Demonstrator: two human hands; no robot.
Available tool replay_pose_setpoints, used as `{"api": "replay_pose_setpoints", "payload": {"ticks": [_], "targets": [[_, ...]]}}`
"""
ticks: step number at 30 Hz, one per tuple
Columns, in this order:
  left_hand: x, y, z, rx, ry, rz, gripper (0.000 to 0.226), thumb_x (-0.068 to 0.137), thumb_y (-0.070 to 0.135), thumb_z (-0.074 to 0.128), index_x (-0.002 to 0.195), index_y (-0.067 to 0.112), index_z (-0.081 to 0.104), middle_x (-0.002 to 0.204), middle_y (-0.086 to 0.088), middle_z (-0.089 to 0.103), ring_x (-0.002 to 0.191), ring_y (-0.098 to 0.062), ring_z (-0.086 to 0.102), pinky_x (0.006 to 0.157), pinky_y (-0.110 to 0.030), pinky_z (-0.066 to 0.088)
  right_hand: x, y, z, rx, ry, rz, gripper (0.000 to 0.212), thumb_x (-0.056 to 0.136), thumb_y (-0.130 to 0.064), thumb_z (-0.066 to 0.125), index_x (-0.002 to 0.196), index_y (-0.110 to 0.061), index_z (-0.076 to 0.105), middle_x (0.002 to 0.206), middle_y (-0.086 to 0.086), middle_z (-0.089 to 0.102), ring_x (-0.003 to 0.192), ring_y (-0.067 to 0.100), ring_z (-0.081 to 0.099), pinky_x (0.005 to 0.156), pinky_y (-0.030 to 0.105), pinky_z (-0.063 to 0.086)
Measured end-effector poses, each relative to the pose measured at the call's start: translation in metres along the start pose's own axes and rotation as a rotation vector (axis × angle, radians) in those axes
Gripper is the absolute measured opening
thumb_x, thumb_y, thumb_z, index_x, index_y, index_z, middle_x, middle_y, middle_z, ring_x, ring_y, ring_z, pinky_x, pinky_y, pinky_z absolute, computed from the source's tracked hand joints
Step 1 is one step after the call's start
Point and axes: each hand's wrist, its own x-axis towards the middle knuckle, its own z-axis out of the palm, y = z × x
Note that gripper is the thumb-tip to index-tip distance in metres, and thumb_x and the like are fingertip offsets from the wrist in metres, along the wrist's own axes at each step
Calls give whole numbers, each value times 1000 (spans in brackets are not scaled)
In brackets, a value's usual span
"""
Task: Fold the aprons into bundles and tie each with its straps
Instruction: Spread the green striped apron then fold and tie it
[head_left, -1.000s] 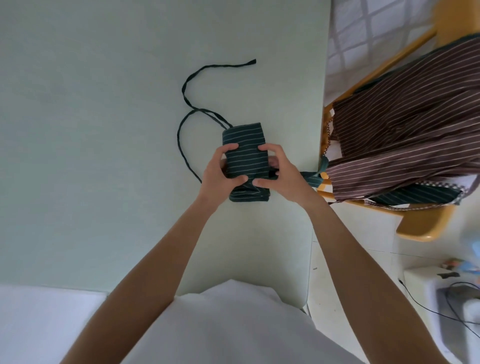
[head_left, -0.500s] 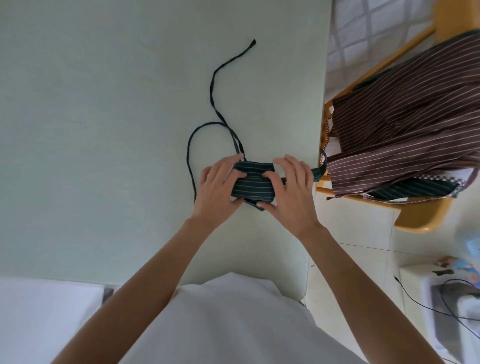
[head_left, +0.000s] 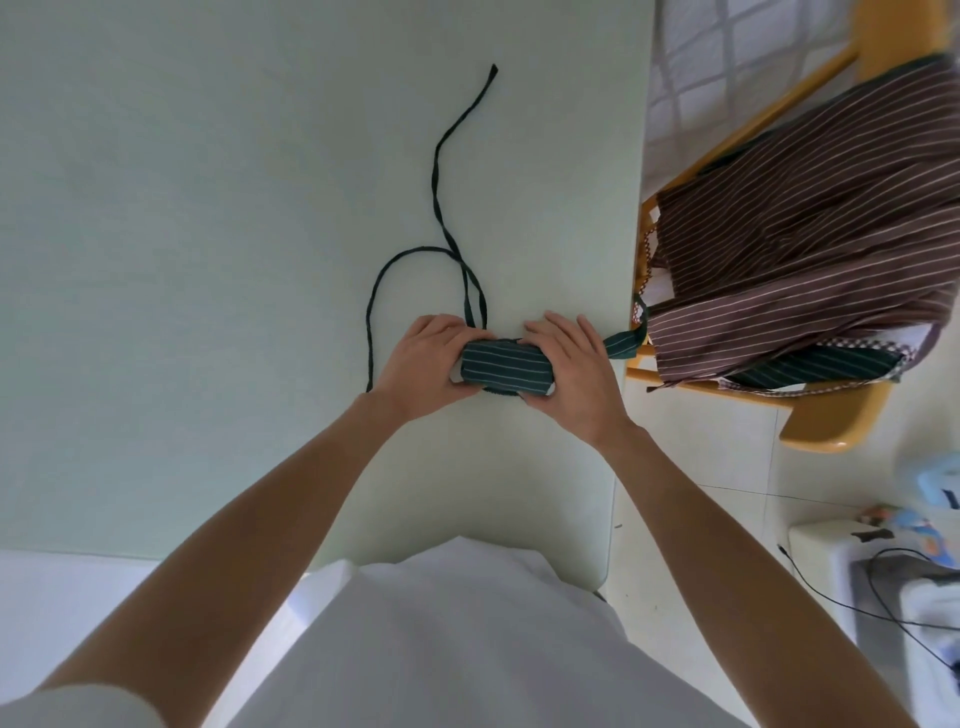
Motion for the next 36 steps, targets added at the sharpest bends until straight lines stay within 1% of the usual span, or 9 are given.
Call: {"api": "replay_pose_setpoints", "payload": {"ticks": [4, 9, 14, 17, 21, 25, 29, 32, 36], "targets": [[-1, 12, -9, -238, 58, -133, 51, 73, 46, 63, 114, 16, 58, 103, 4, 66, 96, -9, 55, 102, -23, 29, 9, -15, -18, 191, 7, 118, 40, 70, -25, 79, 102, -8, 60, 93, -1, 68, 90, 14, 64, 111, 46, 28], [-16, 33, -32, -874, 164, -497, 5, 94, 29, 53, 95, 27, 57, 69, 13, 63, 69, -8, 61, 77, -24, 47, 7, -39, -47, 799, 174, 583, 43, 74, -19, 77, 110, -15, 54, 93, -9, 61, 87, 7, 59, 73, 17, 52], [-54, 44, -38, -568, 151, -475, 23, 97, 29, 47, 89, 27, 69, 61, 9, 53, 54, -6, 47, 57, -21, 37, 15, -28, -68, 1122, 390, 842, 61, 74, -19, 78, 127, -11, 48, 114, -2, 60, 105, 13, 58, 88, 19, 50], [-81, 42, -41, -226, 44, -343, 27, 96, 35, 46, 104, 25, 70, 79, 10, 59, 70, -10, 56, 64, -25, 40, 16, -38, -69, 1010, 417, 779, 53, 77, -20, 76, 121, -9, 49, 104, -5, 58, 100, 12, 57, 69, 5, 46], [-99, 42, -56, 103, 9, -159, 34, 97, 36, 41, 103, 21, 70, 84, 2, 63, 75, -20, 62, 57, -23, 36, 18, -64, -76, 532, 454, 521, 48, 78, -27, 74, 116, -9, 53, 103, -2, 61, 93, 13, 58, 73, 14, 45], [-100, 30, -105, 219, 280, 64, 32, 88, 36, 45, 84, 23, 74, 71, 6, 66, 65, -17, 59, 59, -24, 40, 12, -76, -82, -285, 27, -72, 44, 79, -23, 71, 120, -18, 56, 111, 1, 65, 98, 23, 61, 87, 39, 31], [-93, 29, -151, -27, 269, 151, 21, 84, 41, 60, 91, 28, 74, 80, 11, 69, 72, -11, 57, 83, -24, 37, -4, -104, -92, 321, -402, -145, 40, 77, -12, 75, 113, -20, 60, 100, -12, 67, 94, 4, 62, 86, 24, 47], [-99, 40, -153, -706, 320, -102, 15, 81, 27, 68, 94, 21, 74, 83, 13, 71, 77, -8, 62, 80, -18, 46, -15, -125, -112, 758, -399, -5, 42, 77, -7, 73, 111, -28, 58, 98, -22, 67, 99, -2, 60, 86, 14, 45], [-103, 58, -125, -941, 275, -326, 14, 83, -9, 57, 76, -11, 69, 50, 20, 61, 52, 7, 54, 59, -8, 43, -23, -145, -115, 1160, -255, 78, 38, 69, -35, 80, 105, -32, 67, 106, -12, 68, 110, 11, 58, 98, 32, 45]]}}
